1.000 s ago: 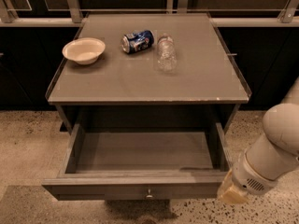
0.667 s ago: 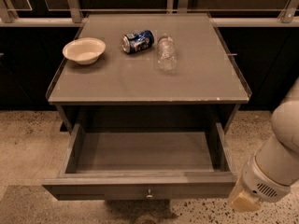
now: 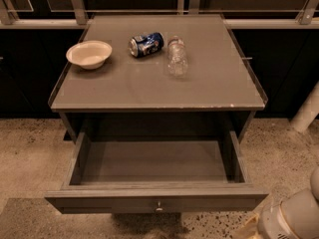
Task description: Close top drawer
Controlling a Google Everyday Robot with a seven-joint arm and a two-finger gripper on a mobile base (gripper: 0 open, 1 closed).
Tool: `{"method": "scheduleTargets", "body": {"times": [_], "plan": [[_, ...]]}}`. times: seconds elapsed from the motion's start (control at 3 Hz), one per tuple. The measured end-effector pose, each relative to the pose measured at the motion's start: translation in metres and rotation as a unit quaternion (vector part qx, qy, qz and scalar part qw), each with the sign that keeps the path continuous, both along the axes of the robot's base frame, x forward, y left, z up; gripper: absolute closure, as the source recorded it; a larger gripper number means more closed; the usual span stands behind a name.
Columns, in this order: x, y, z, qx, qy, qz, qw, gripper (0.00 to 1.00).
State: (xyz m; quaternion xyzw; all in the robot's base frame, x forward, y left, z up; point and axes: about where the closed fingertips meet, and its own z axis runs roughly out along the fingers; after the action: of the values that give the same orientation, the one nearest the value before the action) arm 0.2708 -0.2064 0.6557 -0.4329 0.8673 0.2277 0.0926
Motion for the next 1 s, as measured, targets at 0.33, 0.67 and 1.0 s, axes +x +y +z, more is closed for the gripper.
{"method": "scheduleTargets", "body": {"times": [0.33,0.67,1.0], "plan": [[0.027,0.013,-0.047,0.091,-0.06,-0.032,0.9936,1.0],[0.086,0.029,-0.074,0.142,-0.158,-0.031,0.9767,1.0],[0.085,0.029,-0.074,0.142,-0.158,-0.031,0.9767,1.0]]}}
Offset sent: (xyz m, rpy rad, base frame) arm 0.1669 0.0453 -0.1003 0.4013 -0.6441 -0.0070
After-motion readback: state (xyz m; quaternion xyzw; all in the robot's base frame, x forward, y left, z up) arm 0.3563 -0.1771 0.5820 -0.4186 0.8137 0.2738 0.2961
